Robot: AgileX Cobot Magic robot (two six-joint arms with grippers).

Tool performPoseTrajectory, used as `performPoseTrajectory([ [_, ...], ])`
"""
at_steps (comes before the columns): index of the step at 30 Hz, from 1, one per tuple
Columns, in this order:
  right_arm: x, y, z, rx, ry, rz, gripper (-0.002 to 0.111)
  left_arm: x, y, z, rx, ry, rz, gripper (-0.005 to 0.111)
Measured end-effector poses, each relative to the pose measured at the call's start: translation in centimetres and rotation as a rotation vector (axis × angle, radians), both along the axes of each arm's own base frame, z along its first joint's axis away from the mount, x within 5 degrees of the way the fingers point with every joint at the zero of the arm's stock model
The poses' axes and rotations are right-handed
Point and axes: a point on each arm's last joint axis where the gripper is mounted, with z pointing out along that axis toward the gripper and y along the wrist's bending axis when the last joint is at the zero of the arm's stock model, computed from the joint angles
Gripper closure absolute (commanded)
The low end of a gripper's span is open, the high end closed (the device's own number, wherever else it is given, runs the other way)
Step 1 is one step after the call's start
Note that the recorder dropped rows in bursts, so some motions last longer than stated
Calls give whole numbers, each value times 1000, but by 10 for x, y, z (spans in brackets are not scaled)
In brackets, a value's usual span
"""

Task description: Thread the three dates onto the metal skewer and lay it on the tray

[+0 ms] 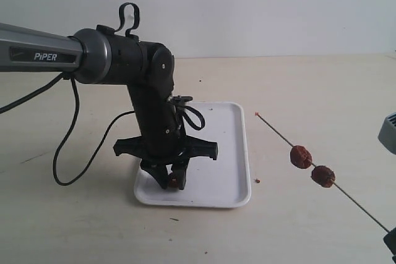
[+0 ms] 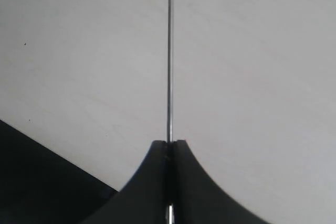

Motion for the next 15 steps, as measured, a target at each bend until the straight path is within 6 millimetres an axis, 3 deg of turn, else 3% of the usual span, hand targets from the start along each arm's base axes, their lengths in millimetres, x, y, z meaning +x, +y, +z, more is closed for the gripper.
performPoseTrajectory([
  [6, 0, 0, 0, 0, 0, 0, 108, 0, 0, 0, 1, -1, -1, 83],
  [12, 0, 0, 0, 0, 0, 0, 108, 1, 0, 0, 0, -5, -11, 83],
  [15, 0, 0, 0, 0, 0, 0, 108, 1, 0, 0, -10, -18, -100, 83],
])
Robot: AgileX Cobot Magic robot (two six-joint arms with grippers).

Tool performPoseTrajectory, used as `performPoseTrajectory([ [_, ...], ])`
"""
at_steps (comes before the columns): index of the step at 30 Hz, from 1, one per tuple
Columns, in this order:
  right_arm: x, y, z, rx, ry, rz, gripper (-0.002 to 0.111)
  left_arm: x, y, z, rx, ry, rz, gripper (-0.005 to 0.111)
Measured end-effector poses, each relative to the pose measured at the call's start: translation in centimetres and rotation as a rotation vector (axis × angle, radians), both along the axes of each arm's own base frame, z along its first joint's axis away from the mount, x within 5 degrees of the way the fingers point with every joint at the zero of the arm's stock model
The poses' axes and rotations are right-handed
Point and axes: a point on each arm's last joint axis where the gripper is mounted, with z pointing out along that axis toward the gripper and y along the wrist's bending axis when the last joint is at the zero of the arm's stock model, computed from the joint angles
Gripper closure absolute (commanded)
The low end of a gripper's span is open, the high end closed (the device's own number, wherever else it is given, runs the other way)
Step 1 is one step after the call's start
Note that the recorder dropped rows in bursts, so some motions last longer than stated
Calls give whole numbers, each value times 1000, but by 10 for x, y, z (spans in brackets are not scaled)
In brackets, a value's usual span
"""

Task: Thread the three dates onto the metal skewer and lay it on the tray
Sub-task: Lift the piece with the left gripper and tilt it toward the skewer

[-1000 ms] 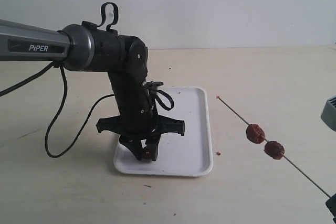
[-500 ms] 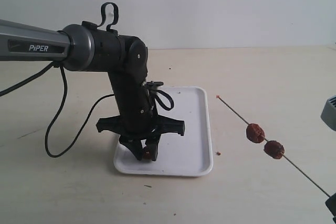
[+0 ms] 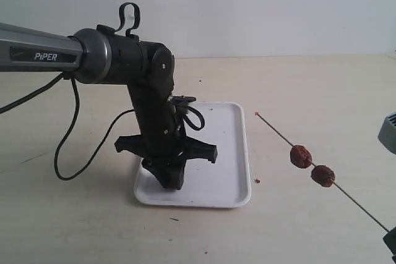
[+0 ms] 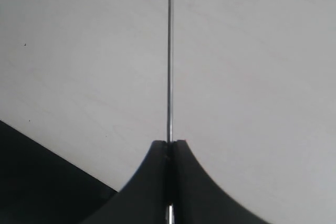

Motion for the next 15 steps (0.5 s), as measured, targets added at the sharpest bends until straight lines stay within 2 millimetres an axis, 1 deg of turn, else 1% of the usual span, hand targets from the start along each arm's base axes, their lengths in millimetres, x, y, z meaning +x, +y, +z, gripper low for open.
performPoseTrajectory([
  [2, 0, 0, 0, 0, 4, 1, 108, 0, 0, 1, -12, -22, -117, 83],
  [6, 1, 1, -4, -2, 57, 5, 108, 6, -3, 10, -53, -101, -326, 83],
  [8, 3, 2, -7, -4, 81, 5, 108, 12, -7, 22, -85, -178, -501, 83],
  [11, 4, 3, -10, -2, 110, 10, 108, 20, -13, 36, -113, -260, -676, 83],
  [12, 3, 4, -10, 7, 122, 22, 108, 23, -15, 43, -123, -306, -793, 83],
  [15, 3, 6, -10, 25, 127, 29, 108, 28, -19, 52, -132, -369, -951, 83],
])
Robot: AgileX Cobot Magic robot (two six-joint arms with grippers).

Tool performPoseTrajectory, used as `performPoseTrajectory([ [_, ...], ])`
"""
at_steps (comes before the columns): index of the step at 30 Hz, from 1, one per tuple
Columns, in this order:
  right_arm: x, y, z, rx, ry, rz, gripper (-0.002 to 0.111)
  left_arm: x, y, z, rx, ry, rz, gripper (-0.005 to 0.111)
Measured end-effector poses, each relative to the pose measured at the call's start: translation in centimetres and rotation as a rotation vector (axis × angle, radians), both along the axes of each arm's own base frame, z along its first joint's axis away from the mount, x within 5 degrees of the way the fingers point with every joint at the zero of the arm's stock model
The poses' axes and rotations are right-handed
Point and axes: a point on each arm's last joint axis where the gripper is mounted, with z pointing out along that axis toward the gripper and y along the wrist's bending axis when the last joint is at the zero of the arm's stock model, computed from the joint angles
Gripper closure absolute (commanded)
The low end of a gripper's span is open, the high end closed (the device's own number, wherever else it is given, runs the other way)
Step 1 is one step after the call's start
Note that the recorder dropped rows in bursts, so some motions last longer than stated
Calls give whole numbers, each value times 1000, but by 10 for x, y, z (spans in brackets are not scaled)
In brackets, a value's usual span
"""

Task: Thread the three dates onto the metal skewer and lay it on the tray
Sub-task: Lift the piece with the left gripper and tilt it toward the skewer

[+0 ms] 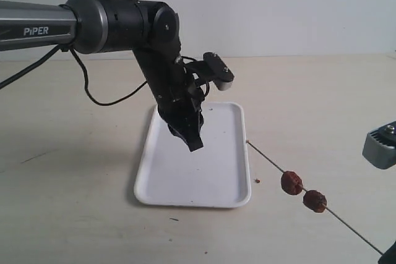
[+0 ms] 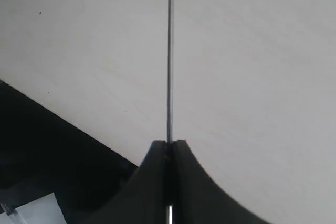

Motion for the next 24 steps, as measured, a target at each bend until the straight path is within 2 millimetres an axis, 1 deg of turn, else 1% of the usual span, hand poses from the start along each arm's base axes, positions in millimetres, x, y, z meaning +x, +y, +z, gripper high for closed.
performPoseTrajectory([
  [4, 0, 0, 0, 3, 1, 6, 108, 2, -2, 5, 8, -67, -203, 83],
  [5, 0, 1, -1, 4, 7, 5, 108, 2, -1, 5, 18, -83, -290, 83],
  [7, 1, 1, -2, 7, 18, 6, 108, 0, 0, 4, 32, -87, -381, 83],
  [11, 4, 3, -6, 6, 51, 15, 108, -7, 3, 4, 54, -52, -594, 83],
  [14, 7, 7, -9, 37, 75, 26, 108, -14, 5, 4, 50, -7, -736, 83],
  [19, 13, 16, -15, 113, 118, 73, 108, -18, 3, 4, 10, 3, -842, 83],
  [24, 18, 18, -22, 121, 154, 92, 108, -21, -1, 6, -52, -8, -914, 83],
])
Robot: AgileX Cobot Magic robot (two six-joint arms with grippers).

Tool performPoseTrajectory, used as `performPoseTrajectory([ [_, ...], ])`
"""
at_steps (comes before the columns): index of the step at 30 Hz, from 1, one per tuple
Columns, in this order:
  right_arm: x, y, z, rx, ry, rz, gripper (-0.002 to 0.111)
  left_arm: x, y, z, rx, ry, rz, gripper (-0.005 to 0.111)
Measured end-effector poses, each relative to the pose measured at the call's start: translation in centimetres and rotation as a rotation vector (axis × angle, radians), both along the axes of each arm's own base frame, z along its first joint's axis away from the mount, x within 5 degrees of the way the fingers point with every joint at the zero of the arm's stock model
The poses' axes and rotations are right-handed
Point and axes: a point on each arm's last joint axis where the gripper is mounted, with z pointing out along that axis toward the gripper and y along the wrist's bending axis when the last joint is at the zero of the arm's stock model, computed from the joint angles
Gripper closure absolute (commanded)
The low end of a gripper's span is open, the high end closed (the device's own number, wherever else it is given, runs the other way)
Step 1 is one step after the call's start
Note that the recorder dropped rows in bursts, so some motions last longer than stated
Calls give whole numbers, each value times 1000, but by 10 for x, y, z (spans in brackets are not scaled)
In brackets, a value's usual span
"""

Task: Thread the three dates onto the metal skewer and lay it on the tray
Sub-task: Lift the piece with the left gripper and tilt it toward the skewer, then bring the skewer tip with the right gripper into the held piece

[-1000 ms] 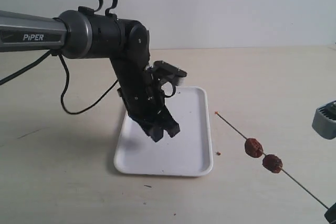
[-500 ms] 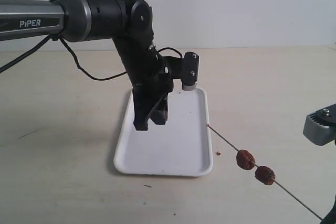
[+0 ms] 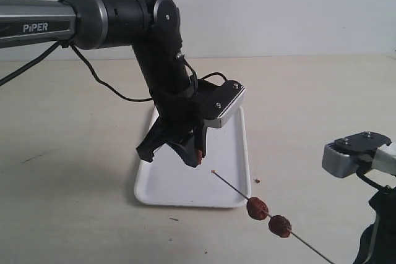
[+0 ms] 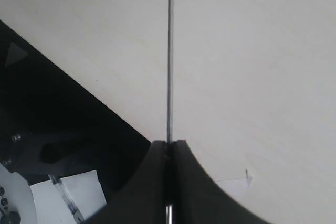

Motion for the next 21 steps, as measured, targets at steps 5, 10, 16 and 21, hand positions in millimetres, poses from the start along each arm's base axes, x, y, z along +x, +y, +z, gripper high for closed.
performPoseTrajectory([
  [5, 5, 1, -3, -1, -19, -1, 108, 0, -1, 0, -22, -14, -71, 83],
  [10, 9, 1, -4, 0, -56, -5, 108, -1, -1, 0, -33, -28, -123, 83],
  [16, 12, 2, -8, 2, -35, 6, 108, -1, -1, 0, -38, -35, -151, 83],
  [21, 13, 5, -9, 36, -45, 28, 108, -1, -1, 0, -41, -40, -166, 83],
])
